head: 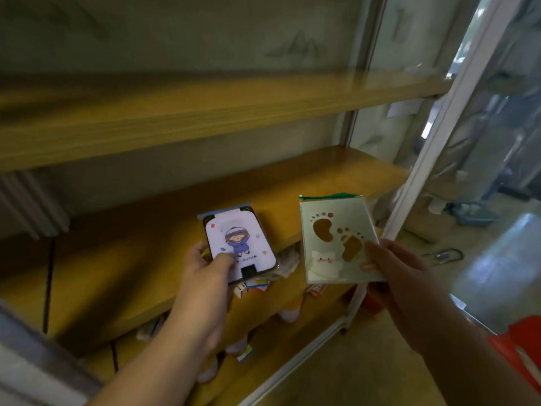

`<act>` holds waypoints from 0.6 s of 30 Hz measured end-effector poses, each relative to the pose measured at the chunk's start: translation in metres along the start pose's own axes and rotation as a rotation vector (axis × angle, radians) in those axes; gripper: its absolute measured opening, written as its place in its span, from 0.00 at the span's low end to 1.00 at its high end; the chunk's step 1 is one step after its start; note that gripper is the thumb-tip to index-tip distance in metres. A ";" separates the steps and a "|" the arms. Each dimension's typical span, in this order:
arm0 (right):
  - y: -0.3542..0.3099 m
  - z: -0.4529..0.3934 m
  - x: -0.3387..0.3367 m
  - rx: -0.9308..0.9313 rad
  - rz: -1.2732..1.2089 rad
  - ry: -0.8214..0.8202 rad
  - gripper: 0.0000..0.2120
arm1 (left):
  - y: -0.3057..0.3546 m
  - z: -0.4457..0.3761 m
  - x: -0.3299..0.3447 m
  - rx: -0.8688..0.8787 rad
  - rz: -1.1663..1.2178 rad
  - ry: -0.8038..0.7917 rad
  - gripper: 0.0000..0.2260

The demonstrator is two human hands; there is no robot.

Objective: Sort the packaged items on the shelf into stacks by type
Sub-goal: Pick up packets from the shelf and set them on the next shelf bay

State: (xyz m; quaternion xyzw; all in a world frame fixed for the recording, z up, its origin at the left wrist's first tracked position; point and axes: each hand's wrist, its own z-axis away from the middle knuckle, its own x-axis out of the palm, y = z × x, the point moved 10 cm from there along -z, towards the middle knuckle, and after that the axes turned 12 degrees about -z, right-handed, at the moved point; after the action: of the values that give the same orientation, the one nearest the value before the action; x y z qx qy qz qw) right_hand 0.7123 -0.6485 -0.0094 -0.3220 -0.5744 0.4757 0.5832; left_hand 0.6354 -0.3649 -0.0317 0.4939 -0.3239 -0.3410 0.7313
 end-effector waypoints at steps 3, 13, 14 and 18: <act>-0.001 -0.035 -0.012 0.017 -0.010 -0.001 0.10 | 0.000 -0.036 0.025 0.006 -0.114 0.011 0.24; -0.005 -0.185 -0.035 0.022 0.167 -0.084 0.10 | 0.003 -0.125 0.108 0.060 -0.488 0.181 0.19; -0.003 -0.197 -0.037 0.055 0.171 -0.107 0.06 | 0.003 -0.129 0.112 0.056 -0.533 0.220 0.18; 0.001 -0.242 -0.036 0.140 0.219 -0.222 0.03 | 0.015 -0.136 0.123 0.117 -0.808 0.374 0.11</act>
State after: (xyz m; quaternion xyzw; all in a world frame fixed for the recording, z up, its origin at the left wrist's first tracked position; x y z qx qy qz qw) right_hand 0.9523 -0.6403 -0.0559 -0.2867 -0.5622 0.6078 0.4820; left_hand 0.8174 -0.3934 -0.0415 0.6744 0.0140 -0.4853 0.5562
